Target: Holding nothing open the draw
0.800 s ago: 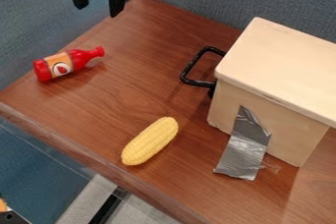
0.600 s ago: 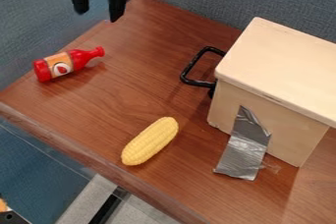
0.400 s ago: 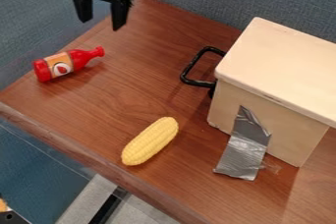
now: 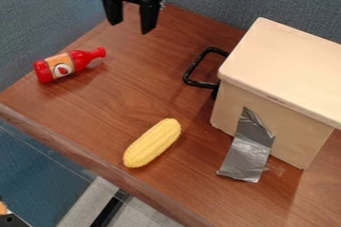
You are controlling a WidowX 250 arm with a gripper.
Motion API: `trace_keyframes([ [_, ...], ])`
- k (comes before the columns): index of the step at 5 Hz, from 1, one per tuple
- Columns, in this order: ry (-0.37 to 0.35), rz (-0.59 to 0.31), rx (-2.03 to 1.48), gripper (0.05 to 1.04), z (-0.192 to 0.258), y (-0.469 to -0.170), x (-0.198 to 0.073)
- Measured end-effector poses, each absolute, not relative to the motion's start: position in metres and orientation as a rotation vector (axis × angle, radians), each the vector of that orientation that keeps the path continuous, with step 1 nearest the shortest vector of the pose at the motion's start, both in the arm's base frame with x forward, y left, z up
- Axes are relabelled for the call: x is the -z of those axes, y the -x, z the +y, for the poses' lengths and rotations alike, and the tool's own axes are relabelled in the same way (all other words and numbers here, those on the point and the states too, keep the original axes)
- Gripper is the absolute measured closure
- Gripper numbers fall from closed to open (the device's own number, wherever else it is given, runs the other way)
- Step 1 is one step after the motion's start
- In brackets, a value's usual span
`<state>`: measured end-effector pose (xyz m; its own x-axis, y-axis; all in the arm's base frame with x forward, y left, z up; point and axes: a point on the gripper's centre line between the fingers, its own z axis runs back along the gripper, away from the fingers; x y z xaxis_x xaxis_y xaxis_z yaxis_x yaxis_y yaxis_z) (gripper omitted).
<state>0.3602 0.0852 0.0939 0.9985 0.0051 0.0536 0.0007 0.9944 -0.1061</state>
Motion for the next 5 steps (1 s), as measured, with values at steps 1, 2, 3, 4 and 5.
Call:
trace_keyframes([
  [1, 0.104, -0.071, 0.011, 0.083, 0.065, -0.368, -0.094],
  [2, 0.089, -0.089, -0.043, 0.083, 0.052, -0.379, -0.091],
  [3, 0.063, -0.090, -0.094, 0.083, 0.043, -0.387, -0.081],
  [4, 0.058, -0.085, -0.099, 0.083, 0.035, -0.390, -0.071],
  [5, 0.054, -0.079, -0.085, 0.083, 0.028, -0.392, -0.065],
])
